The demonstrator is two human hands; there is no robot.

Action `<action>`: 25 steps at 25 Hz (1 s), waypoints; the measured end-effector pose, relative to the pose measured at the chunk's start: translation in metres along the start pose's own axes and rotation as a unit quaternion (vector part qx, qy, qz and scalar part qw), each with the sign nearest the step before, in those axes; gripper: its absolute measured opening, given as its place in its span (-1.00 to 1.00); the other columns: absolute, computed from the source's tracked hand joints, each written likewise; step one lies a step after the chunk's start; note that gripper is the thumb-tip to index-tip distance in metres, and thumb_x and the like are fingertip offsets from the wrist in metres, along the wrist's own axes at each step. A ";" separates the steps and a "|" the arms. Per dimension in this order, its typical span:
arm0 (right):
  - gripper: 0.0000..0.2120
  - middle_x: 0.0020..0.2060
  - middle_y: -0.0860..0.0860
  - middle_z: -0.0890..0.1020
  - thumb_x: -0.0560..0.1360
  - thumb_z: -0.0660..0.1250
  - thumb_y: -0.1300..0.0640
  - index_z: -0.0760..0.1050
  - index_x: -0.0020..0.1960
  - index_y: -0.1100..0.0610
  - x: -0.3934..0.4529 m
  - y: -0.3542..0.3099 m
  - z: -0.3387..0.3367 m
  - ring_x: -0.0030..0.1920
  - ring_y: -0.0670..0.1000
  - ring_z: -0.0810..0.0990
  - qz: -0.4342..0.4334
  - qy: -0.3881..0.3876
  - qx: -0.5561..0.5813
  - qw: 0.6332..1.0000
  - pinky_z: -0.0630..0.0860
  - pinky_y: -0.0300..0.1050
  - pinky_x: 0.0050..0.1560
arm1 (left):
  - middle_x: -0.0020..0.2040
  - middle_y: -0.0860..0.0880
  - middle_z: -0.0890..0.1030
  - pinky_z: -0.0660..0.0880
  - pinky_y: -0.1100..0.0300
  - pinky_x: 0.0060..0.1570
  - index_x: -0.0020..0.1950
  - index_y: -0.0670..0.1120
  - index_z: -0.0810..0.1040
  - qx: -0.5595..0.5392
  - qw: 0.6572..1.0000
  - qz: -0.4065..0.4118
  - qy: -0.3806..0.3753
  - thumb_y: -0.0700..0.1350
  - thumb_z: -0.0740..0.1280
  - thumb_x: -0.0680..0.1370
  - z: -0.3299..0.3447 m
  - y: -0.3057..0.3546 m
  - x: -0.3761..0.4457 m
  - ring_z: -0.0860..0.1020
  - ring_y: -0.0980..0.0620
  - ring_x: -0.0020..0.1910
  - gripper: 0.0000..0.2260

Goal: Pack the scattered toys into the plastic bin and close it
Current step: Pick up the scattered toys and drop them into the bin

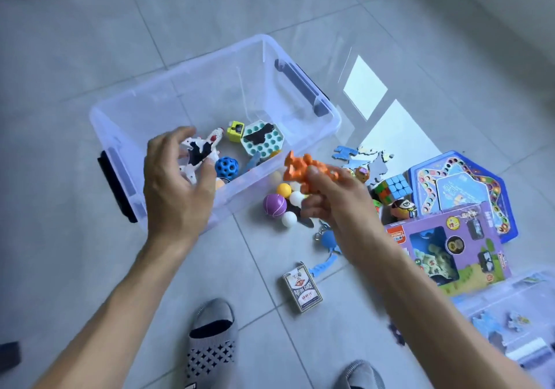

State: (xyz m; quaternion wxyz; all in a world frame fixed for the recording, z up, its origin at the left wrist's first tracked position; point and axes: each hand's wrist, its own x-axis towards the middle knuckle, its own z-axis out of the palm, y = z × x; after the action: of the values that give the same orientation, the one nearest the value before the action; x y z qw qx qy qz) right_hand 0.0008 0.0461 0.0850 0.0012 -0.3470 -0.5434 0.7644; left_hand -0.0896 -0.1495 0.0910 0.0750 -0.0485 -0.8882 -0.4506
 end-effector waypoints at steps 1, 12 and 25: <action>-0.60 -0.16 0.09 0.69 0.52 0.38 -0.06 0.47 0.24 0.16 0.013 -0.015 0.008 -0.35 0.04 0.61 -0.024 0.007 -0.028 0.999 0.59 -0.05 -0.31 | 0.11 0.04 0.54 0.47 0.20 -0.04 0.17 -0.05 0.52 0.003 0.998 0.044 -0.033 -0.19 0.35 0.48 0.006 -0.005 -0.018 0.52 0.11 -0.01 -0.73; -0.69 0.04 -0.01 0.62 0.43 0.30 0.26 0.54 0.14 0.07 0.038 0.179 -0.120 -0.01 0.15 0.59 -0.153 -0.096 -0.706 0.685 0.54 0.00 -0.21 | 0.20 -0.03 0.49 0.46 0.03 -0.04 0.26 -0.01 0.46 0.312 0.643 0.427 -0.555 -0.21 0.38 0.36 0.156 -0.095 -0.140 0.45 -0.11 0.15 -0.53; -0.91 -0.34 -0.05 0.59 0.46 0.42 0.21 0.52 -0.17 0.10 0.004 0.083 -0.050 -0.35 -0.07 0.50 -0.225 0.125 -0.326 0.910 0.44 -0.19 -0.32 | 0.17 -0.18 0.53 0.40 -0.04 0.08 0.29 -0.12 0.47 0.263 0.959 0.102 -0.015 0.10 0.45 0.38 -0.009 -0.007 0.023 0.45 -0.23 0.08 -0.44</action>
State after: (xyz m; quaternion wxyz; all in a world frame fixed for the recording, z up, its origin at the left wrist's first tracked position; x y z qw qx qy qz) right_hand 0.0556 0.0549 0.0051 0.1281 -0.2892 -0.8215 0.4744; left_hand -0.1127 -0.1606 0.0944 0.1173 -0.1237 -0.9669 -0.1900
